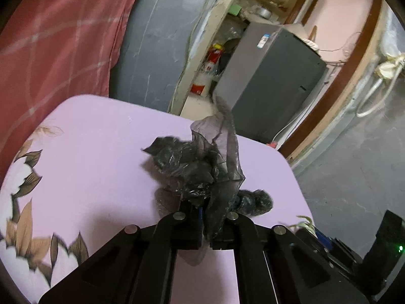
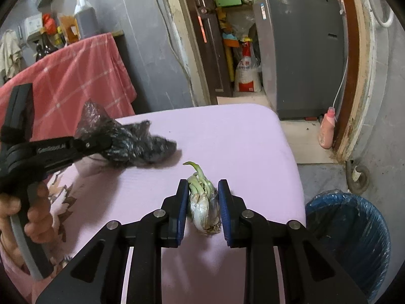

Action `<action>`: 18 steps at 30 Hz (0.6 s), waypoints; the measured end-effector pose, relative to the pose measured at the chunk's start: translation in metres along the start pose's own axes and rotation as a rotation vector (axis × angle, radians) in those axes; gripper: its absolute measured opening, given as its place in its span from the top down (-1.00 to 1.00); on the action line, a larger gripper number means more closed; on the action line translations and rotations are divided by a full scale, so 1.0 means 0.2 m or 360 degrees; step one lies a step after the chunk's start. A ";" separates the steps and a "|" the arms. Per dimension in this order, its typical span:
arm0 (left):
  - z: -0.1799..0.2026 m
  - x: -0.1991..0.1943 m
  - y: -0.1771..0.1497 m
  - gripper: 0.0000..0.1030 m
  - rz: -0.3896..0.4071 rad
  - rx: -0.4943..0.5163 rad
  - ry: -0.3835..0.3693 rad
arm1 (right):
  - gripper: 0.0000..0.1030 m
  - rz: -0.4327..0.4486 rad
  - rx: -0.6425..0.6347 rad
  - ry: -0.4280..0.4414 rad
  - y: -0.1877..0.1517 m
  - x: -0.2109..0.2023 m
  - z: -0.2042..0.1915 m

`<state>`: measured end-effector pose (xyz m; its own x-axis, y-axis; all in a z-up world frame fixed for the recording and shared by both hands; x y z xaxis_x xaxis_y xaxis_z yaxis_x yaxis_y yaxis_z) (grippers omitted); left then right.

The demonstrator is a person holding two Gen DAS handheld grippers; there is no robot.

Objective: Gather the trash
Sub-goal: 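Grasp the black plastic bag with the left tool while the right tool grasps the garlic bulb, then carry the black bag with the left tool while the right tool carries the garlic to the bin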

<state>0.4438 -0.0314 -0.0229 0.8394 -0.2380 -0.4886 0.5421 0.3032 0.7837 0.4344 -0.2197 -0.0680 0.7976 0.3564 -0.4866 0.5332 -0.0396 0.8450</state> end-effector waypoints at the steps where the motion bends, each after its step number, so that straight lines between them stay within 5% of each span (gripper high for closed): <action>1: 0.02 -0.03 -0.01 0.97 0.0017 0.0019 -0.0004 | 0.59 0.0016 0.0002 0.0018 0.00 -0.02 -0.01; 18: 0.47 -0.34 -0.28 0.97 0.0386 0.0327 -0.0082 | 0.59 0.0352 -0.0002 -0.0128 0.05 -0.50 0.19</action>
<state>0.3527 -0.1189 0.0028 0.9373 -0.2298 -0.2621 0.3031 0.1657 0.9385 0.3707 -0.2904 -0.0204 0.9149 0.2638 -0.3055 0.3426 -0.1075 0.9333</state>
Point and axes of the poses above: each gripper's, at about its wrist camera, not at the fingertips, and x roughly the way its jaws point, z to its right, y to its top, the point moved 9 cm from there along x, roughly the way its jaws point, and after that the axes turned 11 degrees about z, right-handed, at the moved point
